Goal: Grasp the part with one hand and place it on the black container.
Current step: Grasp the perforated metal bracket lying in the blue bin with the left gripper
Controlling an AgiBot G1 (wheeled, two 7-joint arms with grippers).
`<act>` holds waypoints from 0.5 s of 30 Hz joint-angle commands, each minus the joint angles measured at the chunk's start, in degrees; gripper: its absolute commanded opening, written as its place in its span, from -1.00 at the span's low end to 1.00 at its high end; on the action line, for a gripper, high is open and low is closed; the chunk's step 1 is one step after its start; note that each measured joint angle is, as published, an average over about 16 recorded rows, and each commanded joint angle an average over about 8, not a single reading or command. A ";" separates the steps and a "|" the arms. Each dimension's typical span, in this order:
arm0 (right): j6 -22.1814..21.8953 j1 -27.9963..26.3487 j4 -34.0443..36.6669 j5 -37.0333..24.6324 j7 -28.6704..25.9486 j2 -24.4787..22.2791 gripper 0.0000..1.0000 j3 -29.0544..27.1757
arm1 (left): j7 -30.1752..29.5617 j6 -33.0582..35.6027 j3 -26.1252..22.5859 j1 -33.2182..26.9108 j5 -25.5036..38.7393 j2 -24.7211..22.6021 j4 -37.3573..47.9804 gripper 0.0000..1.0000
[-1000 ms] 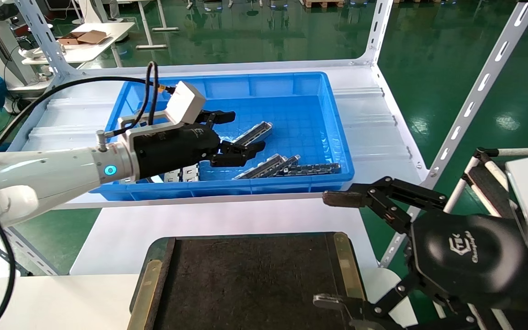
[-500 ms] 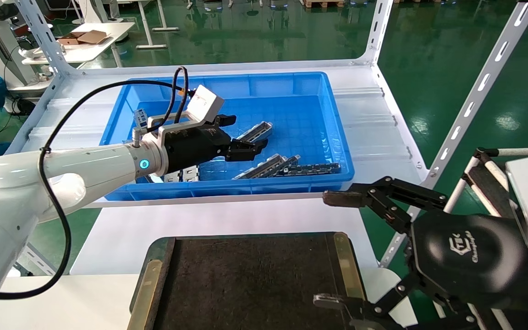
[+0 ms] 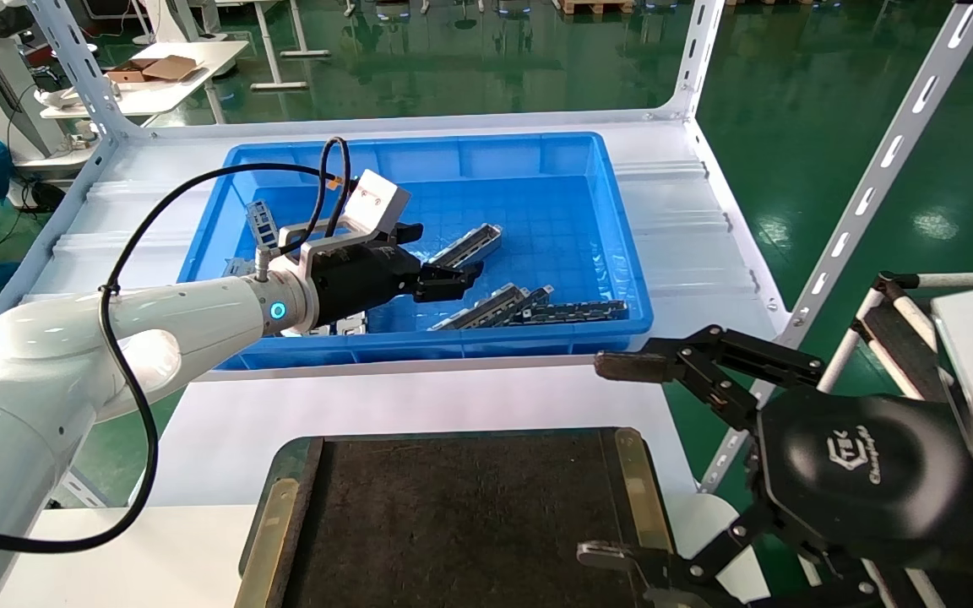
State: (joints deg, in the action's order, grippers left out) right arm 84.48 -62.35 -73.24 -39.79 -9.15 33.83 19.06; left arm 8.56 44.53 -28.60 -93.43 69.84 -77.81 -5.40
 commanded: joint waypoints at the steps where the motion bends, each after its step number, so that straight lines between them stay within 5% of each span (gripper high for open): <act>1: 0.00 0.00 0.00 0.00 0.00 0.00 -1.00 0.00 | -0.31 -0.49 -0.22 0.30 -0.06 -0.03 -0.20 -1.00; 15: -0.01 -0.01 0.00 0.02 0.01 -0.01 -1.00 0.02 | -1.31 -2.97 -1.95 2.09 -1.50 -0.06 -1.95 -1.00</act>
State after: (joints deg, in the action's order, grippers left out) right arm 84.48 -62.36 -73.24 -39.77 -9.14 33.82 19.09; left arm 7.29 41.56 -30.54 -91.36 68.33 -77.87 -7.28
